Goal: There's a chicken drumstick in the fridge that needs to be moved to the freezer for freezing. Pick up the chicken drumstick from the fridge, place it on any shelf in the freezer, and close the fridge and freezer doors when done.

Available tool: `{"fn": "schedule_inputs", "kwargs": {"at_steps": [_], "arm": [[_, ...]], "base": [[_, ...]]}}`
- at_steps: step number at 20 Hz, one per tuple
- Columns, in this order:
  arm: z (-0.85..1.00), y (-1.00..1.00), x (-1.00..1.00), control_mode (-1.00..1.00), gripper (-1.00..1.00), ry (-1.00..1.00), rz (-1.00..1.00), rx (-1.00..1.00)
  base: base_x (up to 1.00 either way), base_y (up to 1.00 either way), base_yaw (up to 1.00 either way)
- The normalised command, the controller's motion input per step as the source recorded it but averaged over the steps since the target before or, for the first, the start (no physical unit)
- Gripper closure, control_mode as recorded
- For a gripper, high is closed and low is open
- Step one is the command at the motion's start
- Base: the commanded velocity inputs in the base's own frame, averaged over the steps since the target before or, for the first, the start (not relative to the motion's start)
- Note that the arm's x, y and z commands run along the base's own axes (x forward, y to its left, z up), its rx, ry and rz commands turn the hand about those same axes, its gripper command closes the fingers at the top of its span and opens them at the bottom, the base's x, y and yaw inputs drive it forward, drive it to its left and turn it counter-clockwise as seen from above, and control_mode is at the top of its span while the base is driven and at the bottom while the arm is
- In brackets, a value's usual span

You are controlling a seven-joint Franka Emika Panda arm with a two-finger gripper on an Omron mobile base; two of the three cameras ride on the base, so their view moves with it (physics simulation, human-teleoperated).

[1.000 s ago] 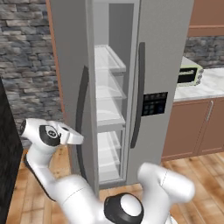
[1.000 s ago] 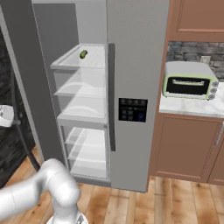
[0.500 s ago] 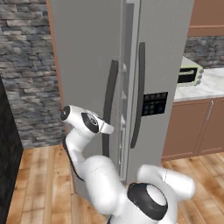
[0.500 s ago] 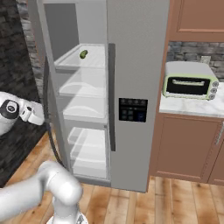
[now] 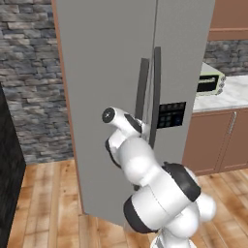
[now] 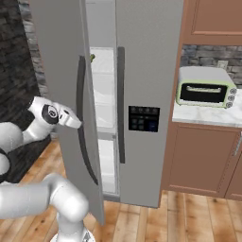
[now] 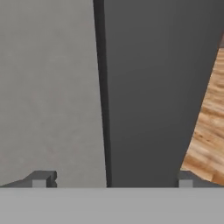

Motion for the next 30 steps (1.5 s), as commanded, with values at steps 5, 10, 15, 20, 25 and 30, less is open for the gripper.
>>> {"fn": "schedule_inputs", "kwargs": {"at_steps": [5,10,15,20,25,30], "arm": [[0.00,-0.52,0.83,-1.00,-1.00,0.00,0.06,0.07],[0.00,-0.48,0.81,-1.00,-1.00,0.02,0.14,0.08],[0.00,-0.46,0.76,-1.00,-1.00,0.01,0.14,0.07],[0.00,-0.38,0.67,-1.00,-1.00,0.00,0.12,0.05],[0.00,-0.33,0.64,-1.00,-1.00,0.00,0.11,0.04],[0.00,-0.32,0.66,-1.00,-1.00,0.00,0.11,0.03]], "base": [[0.00,0.00,0.00],[0.00,0.00,0.00],[0.00,0.00,0.00],[0.00,0.00,0.00],[0.00,0.00,0.00],[0.00,0.00,0.00]]}}
